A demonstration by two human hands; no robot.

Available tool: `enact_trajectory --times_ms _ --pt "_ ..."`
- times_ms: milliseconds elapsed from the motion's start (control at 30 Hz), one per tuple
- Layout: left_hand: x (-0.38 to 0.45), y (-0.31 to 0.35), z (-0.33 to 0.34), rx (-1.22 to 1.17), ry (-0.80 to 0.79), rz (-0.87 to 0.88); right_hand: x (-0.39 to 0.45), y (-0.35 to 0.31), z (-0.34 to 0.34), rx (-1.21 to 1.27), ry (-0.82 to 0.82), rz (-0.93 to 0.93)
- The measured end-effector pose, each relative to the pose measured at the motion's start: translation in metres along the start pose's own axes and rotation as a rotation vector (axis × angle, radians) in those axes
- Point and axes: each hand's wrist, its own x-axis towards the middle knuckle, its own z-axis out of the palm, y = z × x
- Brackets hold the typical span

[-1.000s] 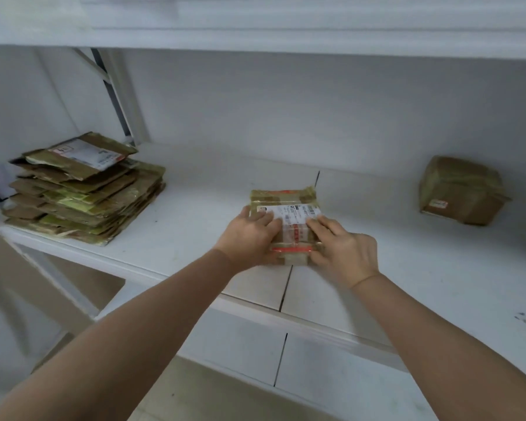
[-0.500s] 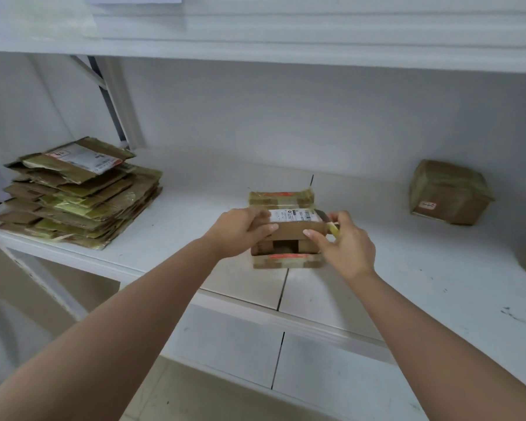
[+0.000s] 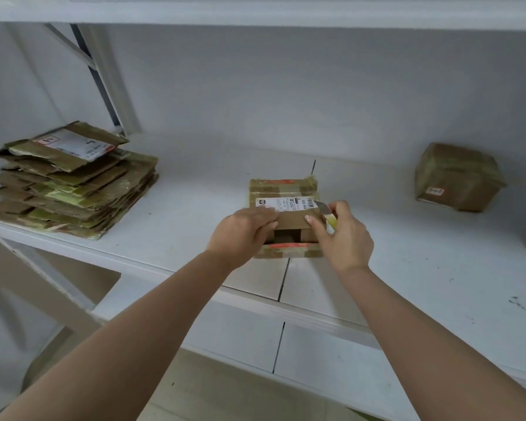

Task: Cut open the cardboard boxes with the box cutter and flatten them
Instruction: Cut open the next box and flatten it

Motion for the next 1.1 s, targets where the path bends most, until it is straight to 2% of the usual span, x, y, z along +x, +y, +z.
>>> enact_trajectory --times_ms 100,200,267,333,433,500,567,700,800,900,967,1033,1100 --pt "-0.007 -0.007 -0.005 -0.113 -0.057 -0.015 0.002 0.000 -0.004 0.019 -0.023 -0.030" --pt "-0.006 -0.008 -0.008 -0.162 -0.097 -0.069 -0.005 0.007 -0.008 0.071 0.085 -0.039" --pt "-0.004 -0.006 -0.006 -0.168 -0.097 -0.090 -0.014 0.014 -0.006 0.076 0.124 -0.135" --pt "-0.004 -0.005 -0.004 -0.170 -0.100 -0.095 -0.024 0.018 -0.001 0.051 0.061 -0.317" --pt "-0.002 -0.005 -0.005 -0.156 -0.127 -0.085 -0.031 0.013 0.003 0.004 -0.204 -0.417" --pt "0.000 -0.006 -0.007 -0.139 -0.159 -0.071 -0.033 0.008 0.008 -0.132 -0.379 -0.399" --pt "0.000 -0.007 -0.009 -0.103 -0.193 -0.057 -0.037 0.008 0.015 -0.177 -0.429 -0.371" --pt "0.000 -0.009 -0.010 -0.061 -0.206 -0.043 -0.042 0.006 0.018 -0.156 -0.370 -0.375" --pt "0.002 -0.009 -0.010 -0.056 -0.229 -0.046 -0.055 0.012 0.019 -0.223 -0.405 -0.429" --pt "0.002 -0.008 -0.008 -0.058 -0.211 -0.023 -0.073 0.024 0.021 -0.154 -0.356 -0.441" --pt "0.000 -0.007 -0.006 -0.063 -0.199 -0.006 -0.070 0.025 0.017 -0.172 -0.392 -0.433" --pt "0.000 -0.007 -0.005 -0.056 -0.186 -0.022 -0.062 0.021 0.009 -0.173 -0.418 -0.354" --pt "-0.002 -0.006 -0.002 -0.059 -0.162 -0.051 -0.054 0.018 0.001 -0.115 -0.292 -0.209"
